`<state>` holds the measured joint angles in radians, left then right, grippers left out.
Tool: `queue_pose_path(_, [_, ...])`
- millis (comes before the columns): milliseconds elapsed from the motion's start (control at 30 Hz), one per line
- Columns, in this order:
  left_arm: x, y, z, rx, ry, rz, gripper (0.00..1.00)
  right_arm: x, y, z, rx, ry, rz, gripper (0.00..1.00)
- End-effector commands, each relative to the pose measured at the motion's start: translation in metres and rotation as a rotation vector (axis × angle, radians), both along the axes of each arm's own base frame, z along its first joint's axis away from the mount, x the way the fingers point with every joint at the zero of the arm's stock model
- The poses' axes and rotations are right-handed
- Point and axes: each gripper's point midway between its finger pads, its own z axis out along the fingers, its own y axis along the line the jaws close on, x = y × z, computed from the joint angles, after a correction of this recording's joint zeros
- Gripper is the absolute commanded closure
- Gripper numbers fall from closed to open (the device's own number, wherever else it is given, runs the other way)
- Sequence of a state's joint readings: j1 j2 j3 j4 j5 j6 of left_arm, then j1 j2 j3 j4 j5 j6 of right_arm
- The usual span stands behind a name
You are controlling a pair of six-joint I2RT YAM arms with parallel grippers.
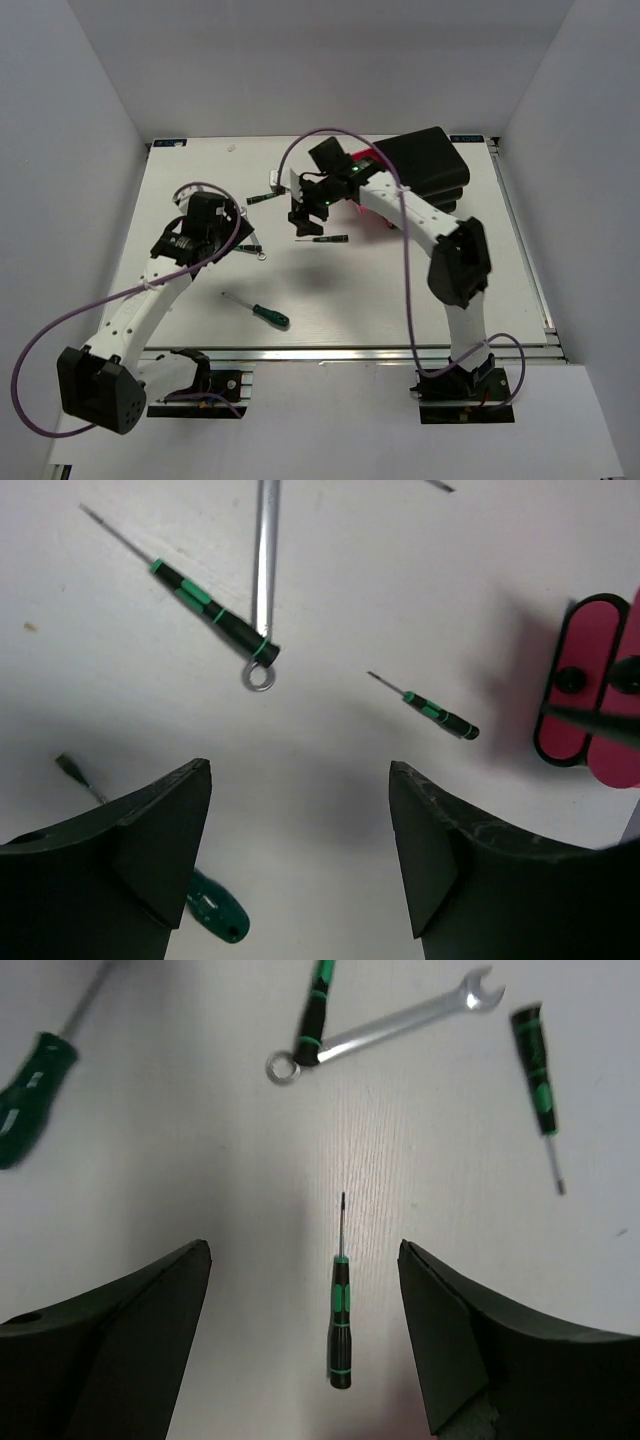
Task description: Sort the tools into containers
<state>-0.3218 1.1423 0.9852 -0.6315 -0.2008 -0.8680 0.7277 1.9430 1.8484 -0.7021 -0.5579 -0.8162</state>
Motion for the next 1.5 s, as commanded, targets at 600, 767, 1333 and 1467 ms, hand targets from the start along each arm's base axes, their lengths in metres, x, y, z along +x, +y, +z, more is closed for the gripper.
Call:
queue_pose_path(600, [-0.02, 0.009, -0.032, -0.075, 0.101, 0.099, 0.18, 0.046, -0.067, -0.154, -0.548, 0.048, -0.222, 0.27])
queue_pose_path(767, [-0.02, 0.01, -0.03, -0.067, 0.101, 0.102, 0.18, 0.058, -0.065, -0.162, -0.552, 0.045, -0.244, 0.28])
queue_pose_path(1333, [-0.018, 0.003, -0.043, -0.148, 0.156, 0.172, 0.18, 0.024, -0.072, -0.183, -0.568, 0.205, -0.16, 0.8])
queue_pose_path(1467, [-0.016, 0.005, -0.062, -0.159, 0.233, 0.265, 0.19, 0.015, -0.057, -0.156, -0.471, 0.237, -0.152, 0.94])
